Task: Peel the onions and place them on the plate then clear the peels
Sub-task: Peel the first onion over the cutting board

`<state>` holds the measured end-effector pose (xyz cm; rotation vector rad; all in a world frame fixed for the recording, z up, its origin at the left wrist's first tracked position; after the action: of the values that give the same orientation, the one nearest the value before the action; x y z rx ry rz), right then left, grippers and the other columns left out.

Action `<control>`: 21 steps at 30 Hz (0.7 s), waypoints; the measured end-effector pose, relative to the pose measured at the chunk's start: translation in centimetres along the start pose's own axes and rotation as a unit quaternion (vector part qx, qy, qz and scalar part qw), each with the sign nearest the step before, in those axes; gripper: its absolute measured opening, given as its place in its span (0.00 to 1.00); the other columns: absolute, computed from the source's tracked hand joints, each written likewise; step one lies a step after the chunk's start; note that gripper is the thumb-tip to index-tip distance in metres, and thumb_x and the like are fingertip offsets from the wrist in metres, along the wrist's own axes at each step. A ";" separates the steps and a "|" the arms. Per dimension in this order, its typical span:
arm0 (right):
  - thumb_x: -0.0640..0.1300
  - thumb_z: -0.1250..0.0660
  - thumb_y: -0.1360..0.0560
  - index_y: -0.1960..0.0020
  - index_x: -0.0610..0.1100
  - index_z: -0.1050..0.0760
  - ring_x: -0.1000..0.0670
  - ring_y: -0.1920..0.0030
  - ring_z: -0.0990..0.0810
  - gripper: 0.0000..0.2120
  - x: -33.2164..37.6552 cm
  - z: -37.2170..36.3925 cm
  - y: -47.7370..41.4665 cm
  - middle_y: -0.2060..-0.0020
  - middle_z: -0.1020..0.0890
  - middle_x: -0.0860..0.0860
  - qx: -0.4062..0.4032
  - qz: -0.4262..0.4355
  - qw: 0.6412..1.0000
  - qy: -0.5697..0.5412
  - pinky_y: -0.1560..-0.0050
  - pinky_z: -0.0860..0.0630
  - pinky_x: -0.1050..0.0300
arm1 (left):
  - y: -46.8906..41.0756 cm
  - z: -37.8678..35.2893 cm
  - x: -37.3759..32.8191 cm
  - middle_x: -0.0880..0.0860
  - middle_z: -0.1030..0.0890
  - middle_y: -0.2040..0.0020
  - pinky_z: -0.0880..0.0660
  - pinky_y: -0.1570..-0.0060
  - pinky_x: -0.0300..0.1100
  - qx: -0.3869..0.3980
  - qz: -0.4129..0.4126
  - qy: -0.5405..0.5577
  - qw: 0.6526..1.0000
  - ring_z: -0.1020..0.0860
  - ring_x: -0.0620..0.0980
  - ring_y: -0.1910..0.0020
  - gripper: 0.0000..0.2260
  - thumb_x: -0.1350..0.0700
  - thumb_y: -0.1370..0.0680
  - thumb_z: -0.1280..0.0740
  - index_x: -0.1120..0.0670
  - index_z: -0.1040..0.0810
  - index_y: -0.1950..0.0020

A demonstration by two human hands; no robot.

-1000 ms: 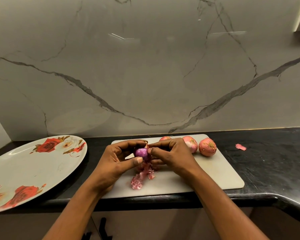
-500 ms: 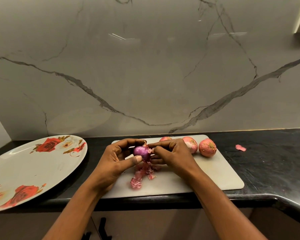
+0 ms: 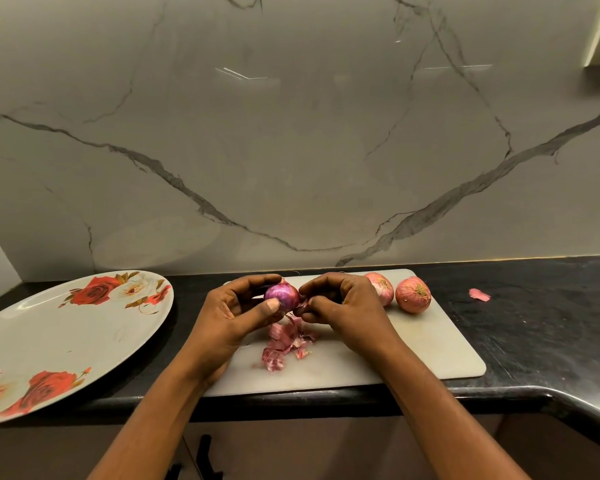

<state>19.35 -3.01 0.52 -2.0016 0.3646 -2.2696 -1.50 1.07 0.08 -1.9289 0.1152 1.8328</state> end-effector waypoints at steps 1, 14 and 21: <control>0.28 0.35 0.19 0.48 0.39 0.15 0.47 0.55 0.10 0.12 0.0 0.0 -0.1 0.57 0.11 0.44 -0.006 -0.003 1.000 -0.007 0.52 0.13 0.54 | 0.0 0.0 0.0 0.54 0.15 0.37 0.16 0.45 0.46 -0.003 0.000 0.001 1.000 0.16 0.54 0.37 0.20 0.63 0.24 0.26 0.56 0.18 0.32; 0.41 0.24 0.22 0.45 0.47 0.13 0.48 0.53 0.10 0.07 0.8 -0.4 0.5 0.54 0.10 0.48 0.014 0.009 0.999 -0.033 0.54 0.14 0.56 | 0.1 -0.1 0.1 0.56 0.14 0.37 0.17 0.40 0.48 0.008 0.003 0.008 1.000 0.16 0.55 0.38 0.21 0.64 0.25 0.26 0.56 0.18 0.32; 0.31 0.28 0.22 0.43 0.43 0.13 0.48 0.53 0.10 0.12 0.3 -0.1 0.1 0.54 0.10 0.47 0.002 0.032 0.999 -0.002 0.51 0.14 0.54 | 0.2 -0.1 -0.1 0.56 0.14 0.38 0.18 0.38 0.48 0.015 -0.009 0.008 1.000 0.16 0.56 0.37 0.21 0.64 0.25 0.25 0.57 0.18 0.32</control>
<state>19.16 -3.11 0.78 -1.9644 0.4178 -2.2256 -1.53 0.86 0.08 -1.9189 0.1291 1.7946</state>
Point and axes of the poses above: each hand's wrist, its own y-axis away from the middle knuckle, its own z-axis out of the back of the hand, x = y × z, the point moved 1 cm from there along -y, towards the middle knuckle
